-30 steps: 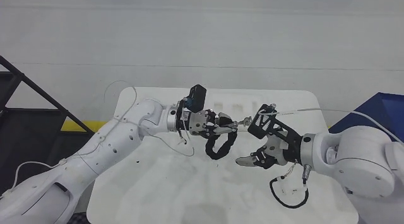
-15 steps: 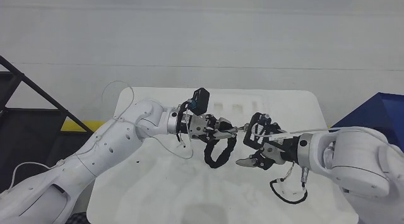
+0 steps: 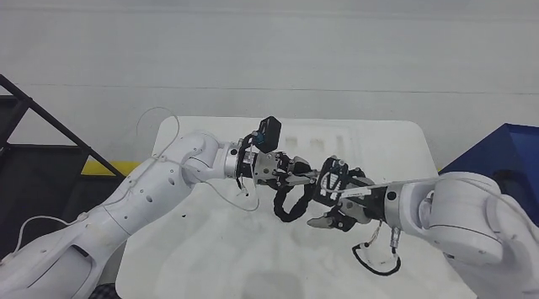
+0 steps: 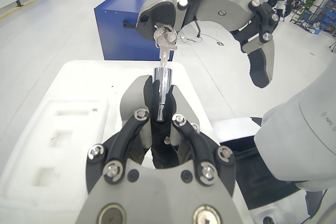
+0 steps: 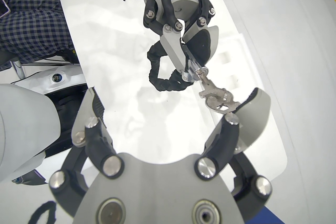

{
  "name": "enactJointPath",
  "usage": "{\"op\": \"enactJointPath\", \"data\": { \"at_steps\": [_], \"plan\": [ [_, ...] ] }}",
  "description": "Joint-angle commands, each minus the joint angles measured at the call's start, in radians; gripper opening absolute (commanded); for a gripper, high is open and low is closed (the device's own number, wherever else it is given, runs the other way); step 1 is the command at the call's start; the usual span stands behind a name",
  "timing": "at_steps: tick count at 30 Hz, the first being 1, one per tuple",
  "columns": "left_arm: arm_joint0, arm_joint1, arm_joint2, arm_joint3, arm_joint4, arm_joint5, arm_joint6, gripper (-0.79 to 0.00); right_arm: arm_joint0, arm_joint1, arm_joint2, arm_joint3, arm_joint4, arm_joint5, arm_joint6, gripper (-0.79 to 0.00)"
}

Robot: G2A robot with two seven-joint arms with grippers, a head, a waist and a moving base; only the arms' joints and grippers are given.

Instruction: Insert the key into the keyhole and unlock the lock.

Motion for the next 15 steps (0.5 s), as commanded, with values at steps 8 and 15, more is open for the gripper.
{"op": "enactJointPath", "data": {
  "at_steps": [8,15],
  "plan": [
    [-0.001,-0.002,0.001,-0.006,0.026,0.000,-0.002,-0.785,0.001,0.008,0.014,-0.020,-0.055,-0.114,-0.030,0.000],
    [0.000,0.001,0.006,-0.010,0.031,0.000,-0.004,-0.785,-0.026,0.018,0.040,-0.045,-0.182,-0.236,-0.095,0.000]
  ]
}}
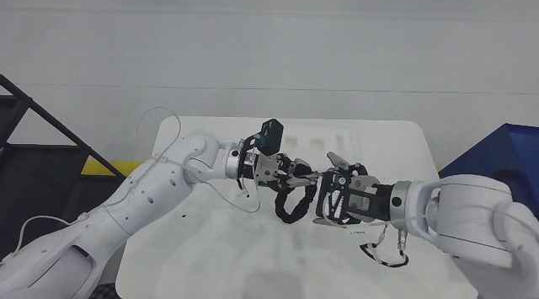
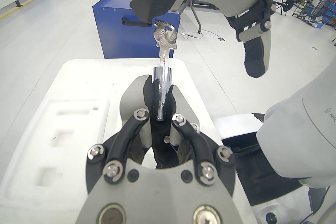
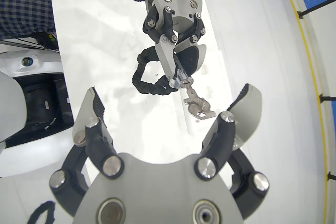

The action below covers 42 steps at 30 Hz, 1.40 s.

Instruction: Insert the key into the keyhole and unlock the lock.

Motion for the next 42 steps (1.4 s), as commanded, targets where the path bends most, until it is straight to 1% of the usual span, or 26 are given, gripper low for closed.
{"op": "enactJointPath", "data": {
  "at_steps": [1,2,3,7,8,12,17,20,25,30,31,32,37,42],
  "plan": [
    [-0.001,0.001,0.003,-0.002,-0.001,0.000,-0.002,-0.785,-0.014,0.003,0.005,-0.011,-0.055,-0.020,-0.020,-0.043],
    [-0.002,0.001,0.005,-0.002,-0.001,0.000,-0.003,-0.785,-0.020,0.004,0.005,-0.017,-0.081,-0.026,-0.025,-0.145],
    [-0.002,0.002,0.006,-0.002,-0.002,0.000,-0.004,-0.785,-0.028,0.005,0.005,-0.022,-0.102,-0.027,-0.033,-0.215],
    [-0.005,0.003,0.012,-0.003,-0.007,0.000,-0.008,-0.785,-0.041,0.006,0.001,-0.022,-0.184,-0.038,-0.065,-0.394],
    [-0.006,0.003,0.014,-0.004,-0.008,0.000,-0.008,-0.785,-0.043,0.006,-0.001,-0.022,-0.204,-0.037,-0.073,-0.413],
    [-0.009,0.005,0.018,-0.004,-0.010,0.000,-0.008,-0.785,-0.049,0.006,-0.010,-0.022,-0.269,-0.039,-0.096,-0.456],
    [-0.010,0.006,0.021,-0.007,-0.008,0.000,-0.002,-0.785,-0.049,0.006,-0.020,-0.022,-0.336,-0.031,-0.111,-0.477],
    [-0.012,0.007,0.024,-0.007,-0.008,0.000,0.000,-0.785,-0.051,0.005,-0.024,-0.022,-0.359,-0.025,-0.128,-0.505],
    [-0.013,0.009,0.028,-0.007,-0.012,0.000,0.005,-0.785,-0.058,0.005,-0.027,-0.022,-0.376,-0.019,-0.133,-0.573],
    [-0.017,0.010,0.031,-0.007,-0.011,0.000,0.008,-0.785,-0.064,0.005,-0.018,-0.022,-0.359,-0.020,-0.142,-0.702],
    [-0.017,0.010,0.032,-0.007,-0.010,0.000,0.009,-0.785,-0.065,0.006,-0.015,-0.022,-0.351,-0.021,-0.143,-0.767],
    [-0.017,0.011,0.033,-0.007,-0.010,0.000,0.010,-0.785,-0.068,0.006,-0.012,-0.022,-0.340,-0.022,-0.146,-0.785],
    [-0.019,0.011,0.036,-0.006,-0.008,0.000,0.015,-0.785,-0.072,0.008,0.006,-0.022,-0.286,-0.031,-0.146,-0.785],
    [-0.022,0.012,0.040,-0.007,-0.004,0.000,0.020,-0.785,-0.080,0.011,0.026,-0.022,-0.206,-0.016,-0.130,-0.785]
  ]
}}
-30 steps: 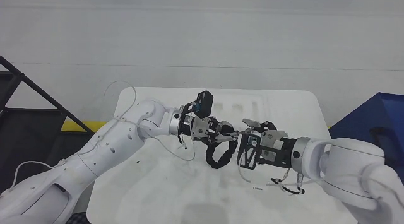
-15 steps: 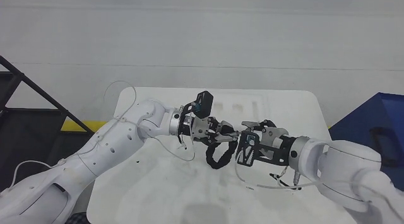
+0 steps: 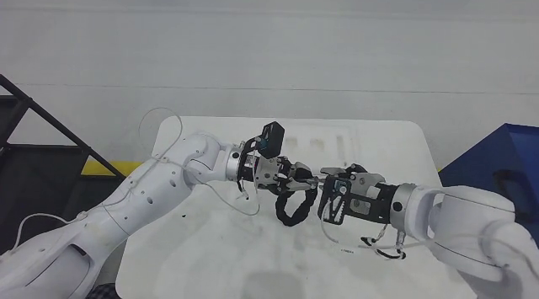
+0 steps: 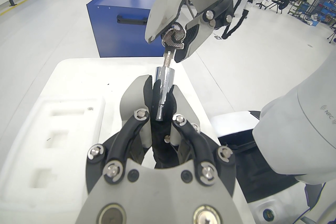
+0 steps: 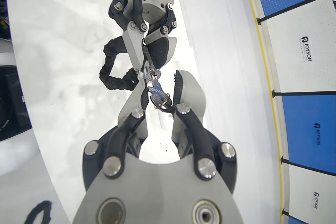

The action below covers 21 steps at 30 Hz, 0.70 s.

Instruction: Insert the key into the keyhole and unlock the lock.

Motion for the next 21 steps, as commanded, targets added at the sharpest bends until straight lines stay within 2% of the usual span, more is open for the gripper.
{"op": "enactJointPath", "data": {
  "at_steps": [1,8,21],
  "plan": [
    [-0.001,0.000,0.002,0.000,0.002,0.000,0.002,-0.785,-0.006,0.001,0.009,0.000,0.047,0.012,0.005,-0.785],
    [-0.005,0.001,0.008,-0.004,0.011,0.000,0.008,-0.785,-0.021,0.004,0.037,0.000,0.177,0.073,0.039,-0.785],
    [-0.012,0.002,0.023,-0.012,0.027,0.000,0.021,-0.785,-0.024,0.001,0.053,0.050,0.322,0.214,0.035,-0.785]
  ]
}}
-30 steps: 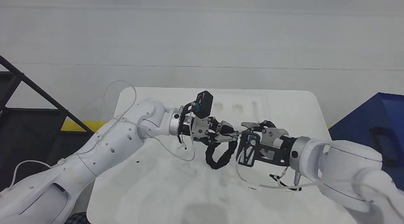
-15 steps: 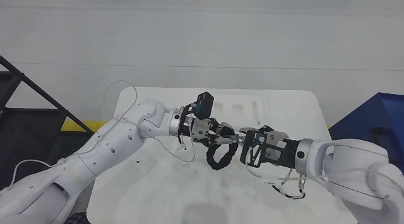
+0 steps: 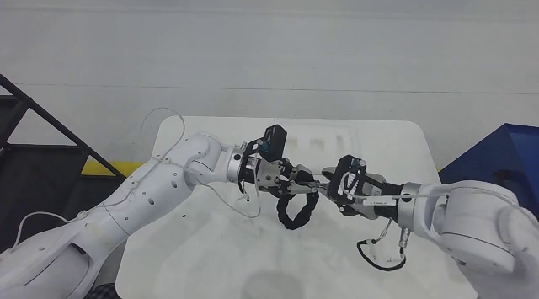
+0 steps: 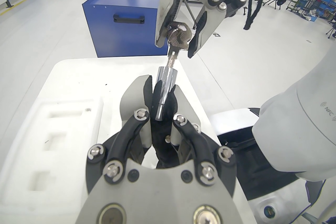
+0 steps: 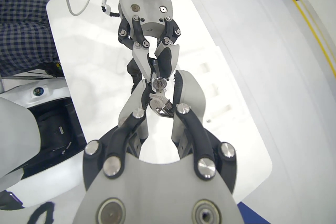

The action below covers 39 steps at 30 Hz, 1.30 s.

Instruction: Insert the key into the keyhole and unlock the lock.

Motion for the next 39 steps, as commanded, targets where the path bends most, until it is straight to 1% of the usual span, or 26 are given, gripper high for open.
{"op": "enactJointPath", "data": {
  "at_steps": [1,6,10,11,12,13,14,15,19,21,24,26,29,31,36,39],
  "plan": [
    [-0.001,0.000,0.002,-0.002,0.003,0.000,0.003,-0.785,0.002,-0.001,0.001,0.013,0.034,0.024,-0.002,-0.785],
    [-0.004,0.000,0.008,-0.001,0.011,0.000,0.008,-0.785,-0.006,-0.004,0.017,0.024,0.110,0.104,-0.026,-0.785],
    [-0.008,0.000,0.012,0.000,0.016,0.000,0.012,-0.785,-0.018,-0.003,0.036,0.029,0.165,0.144,-0.012,-0.785],
    [-0.008,0.001,0.013,0.001,0.017,0.000,0.014,-0.785,-0.018,-0.003,0.041,0.025,0.173,0.145,-0.007,-0.693],
    [-0.009,0.001,0.014,0.001,0.018,0.000,0.015,-0.785,-0.018,-0.002,0.046,0.024,0.176,0.144,-0.006,-0.471],
    [-0.009,0.001,0.014,0.001,0.019,0.000,0.017,-0.785,-0.019,-0.002,0.050,0.022,0.178,0.142,-0.004,-0.394],
    [-0.010,0.001,0.015,0.002,0.019,0.000,0.018,-0.785,-0.020,-0.001,0.056,0.020,0.178,0.136,-0.006,-0.268],
    [-0.010,0.001,0.016,0.002,0.020,0.000,0.019,-0.785,-0.021,0.000,0.064,0.018,0.174,0.128,-0.013,-0.237],
    [-0.012,0.002,0.018,0.004,0.022,0.000,0.025,-0.785,-0.043,0.004,0.099,0.010,0.156,0.085,-0.034,-0.185],
    [-0.013,0.003,0.019,0.005,0.024,0.000,0.026,-0.785,-0.063,0.006,0.118,0.014,0.165,0.072,-0.046,-0.206],
    [-0.014,0.004,0.017,0.011,0.030,0.000,0.027,-0.785,-0.090,0.010,0.149,0.017,0.178,0.059,-0.055,-0.172],
    [-0.013,0.005,0.018,0.014,0.034,0.000,0.026,-0.785,-0.108,0.012,0.169,0.016,0.186,0.053,-0.063,-0.114],
    [-0.012,0.005,0.016,0.032,0.049,0.000,0.011,-0.785,-0.133,0.014,0.193,0.016,0.200,0.040,-0.075,-0.062],
    [-0.006,0.004,0.017,0.048,0.056,0.000,0.002,-0.785,-0.145,0.016,0.205,0.016,0.205,0.027,-0.080,-0.009],
    [0.016,-0.004,0.019,0.110,0.077,0.005,-0.022,-0.785,-0.160,0.019,0.220,0.022,0.211,-0.028,-0.090,0.000],
    [0.033,-0.015,0.029,0.150,0.083,0.008,-0.031,-0.785,-0.166,0.019,0.222,0.028,0.211,-0.041,-0.098,0.000]
  ]
}}
